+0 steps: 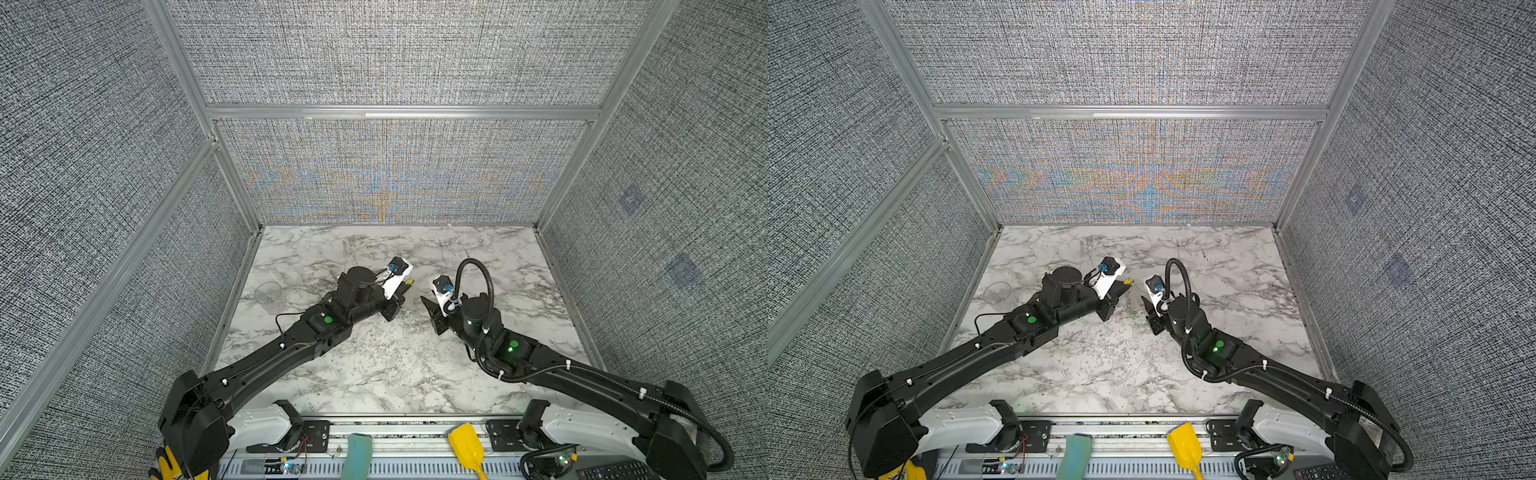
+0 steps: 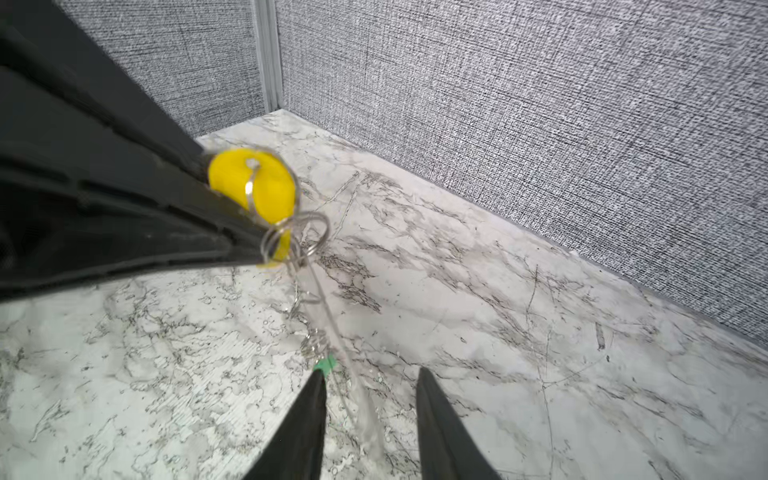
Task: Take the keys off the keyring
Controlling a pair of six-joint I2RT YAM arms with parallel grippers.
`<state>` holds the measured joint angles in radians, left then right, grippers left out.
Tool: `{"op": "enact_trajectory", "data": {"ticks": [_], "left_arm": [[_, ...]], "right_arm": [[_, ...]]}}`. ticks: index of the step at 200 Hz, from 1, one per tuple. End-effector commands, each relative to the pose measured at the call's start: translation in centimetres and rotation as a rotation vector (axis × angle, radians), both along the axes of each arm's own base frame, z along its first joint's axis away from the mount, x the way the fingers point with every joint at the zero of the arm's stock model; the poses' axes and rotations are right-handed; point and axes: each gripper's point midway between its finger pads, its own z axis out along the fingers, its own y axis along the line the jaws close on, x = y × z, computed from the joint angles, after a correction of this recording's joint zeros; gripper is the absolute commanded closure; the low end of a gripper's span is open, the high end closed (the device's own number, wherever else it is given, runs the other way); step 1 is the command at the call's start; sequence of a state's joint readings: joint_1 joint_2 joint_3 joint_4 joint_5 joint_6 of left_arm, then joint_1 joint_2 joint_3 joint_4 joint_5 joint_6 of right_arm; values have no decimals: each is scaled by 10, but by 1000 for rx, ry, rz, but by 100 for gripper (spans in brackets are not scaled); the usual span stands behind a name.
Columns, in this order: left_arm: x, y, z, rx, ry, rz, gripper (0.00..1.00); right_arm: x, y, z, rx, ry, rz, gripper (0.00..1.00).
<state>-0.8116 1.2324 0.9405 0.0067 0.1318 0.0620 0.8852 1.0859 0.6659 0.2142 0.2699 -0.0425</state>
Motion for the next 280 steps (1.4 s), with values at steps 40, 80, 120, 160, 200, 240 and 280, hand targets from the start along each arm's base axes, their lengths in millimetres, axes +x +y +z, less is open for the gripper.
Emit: {"op": "enact_trajectory", "data": {"ticks": [40,80,120,160,200,240,280], "left_arm": [[-3,-7,7,22,-36,-58,100],[-6,-9,6,22,-43,-81,100],[-10,-8,11,29,-63,-101,100],[-15,-6,10,37,-68,-121,100],[-17,0,10,81,-100,-124,100],[-14,7,13,127,-135,-105,100],[-14,10,10,171,-145,-107,100]], "right_arm": [[-11,22,6,15,-45,162,63],[-12,23,12,23,-67,170,65],[-18,24,5,-4,-60,210,79],[-17,25,2,-11,-64,224,95],[-20,26,-1,-42,-63,258,100],[-26,27,-8,-103,-65,319,100],[-26,24,-8,-113,-48,355,100]]}}
